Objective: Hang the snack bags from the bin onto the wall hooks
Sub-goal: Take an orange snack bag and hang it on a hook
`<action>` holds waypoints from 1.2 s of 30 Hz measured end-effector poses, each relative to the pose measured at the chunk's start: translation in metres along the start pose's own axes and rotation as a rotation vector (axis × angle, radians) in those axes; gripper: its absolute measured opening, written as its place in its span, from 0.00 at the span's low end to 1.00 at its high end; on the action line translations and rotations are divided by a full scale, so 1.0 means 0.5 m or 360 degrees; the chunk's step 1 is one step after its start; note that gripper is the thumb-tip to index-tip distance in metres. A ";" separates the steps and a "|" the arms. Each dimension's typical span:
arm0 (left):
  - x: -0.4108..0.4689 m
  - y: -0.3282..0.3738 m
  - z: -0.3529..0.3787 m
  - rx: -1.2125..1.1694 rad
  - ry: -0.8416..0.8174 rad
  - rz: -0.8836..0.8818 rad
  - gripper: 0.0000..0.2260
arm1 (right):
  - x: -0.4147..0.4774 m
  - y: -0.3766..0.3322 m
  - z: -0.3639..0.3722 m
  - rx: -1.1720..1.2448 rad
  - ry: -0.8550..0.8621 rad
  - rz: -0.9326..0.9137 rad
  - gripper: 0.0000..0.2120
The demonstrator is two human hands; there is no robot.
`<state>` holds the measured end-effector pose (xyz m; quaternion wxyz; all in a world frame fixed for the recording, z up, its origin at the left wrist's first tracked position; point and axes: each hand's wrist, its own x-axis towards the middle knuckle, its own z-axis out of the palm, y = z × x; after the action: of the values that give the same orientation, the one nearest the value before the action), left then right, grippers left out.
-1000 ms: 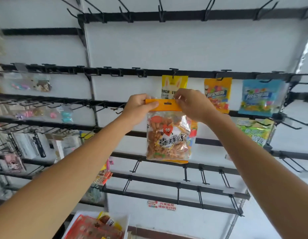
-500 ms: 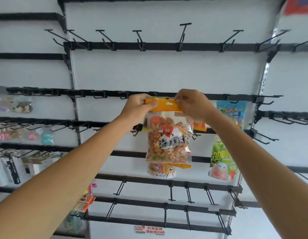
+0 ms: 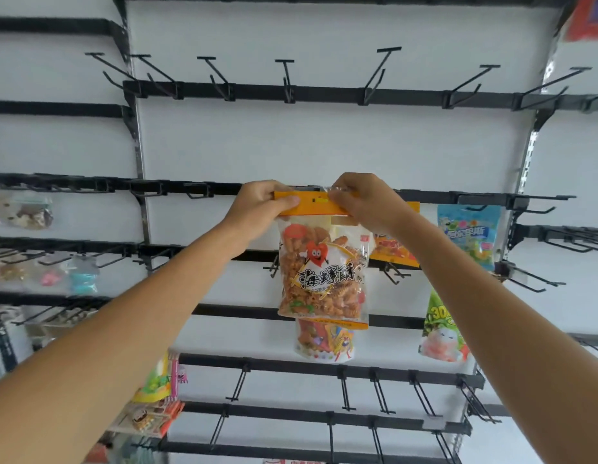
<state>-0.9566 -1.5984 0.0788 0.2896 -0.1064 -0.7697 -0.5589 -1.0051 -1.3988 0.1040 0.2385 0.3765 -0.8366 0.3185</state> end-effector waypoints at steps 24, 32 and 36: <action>0.117 -0.254 -0.268 0.0665 -0.0005 0.0261 0.19 | 0.204 -0.040 0.320 0.0079 0.0103 0.0136 0.06; 0.191 -0.282 -0.239 0.0705 0.0111 0.0235 0.12 | 0.256 0.004 0.363 0.0340 0.0098 0.0144 0.06; 0.220 -0.282 -0.230 0.0497 0.0147 0.0217 0.05 | 0.273 0.015 0.367 0.0508 0.0124 0.0078 0.07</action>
<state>-1.0770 -1.7716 0.0519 0.3749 -0.0863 -0.8240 -0.4159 -1.1224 -1.5908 0.0631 0.2002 0.3765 -0.7745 0.4673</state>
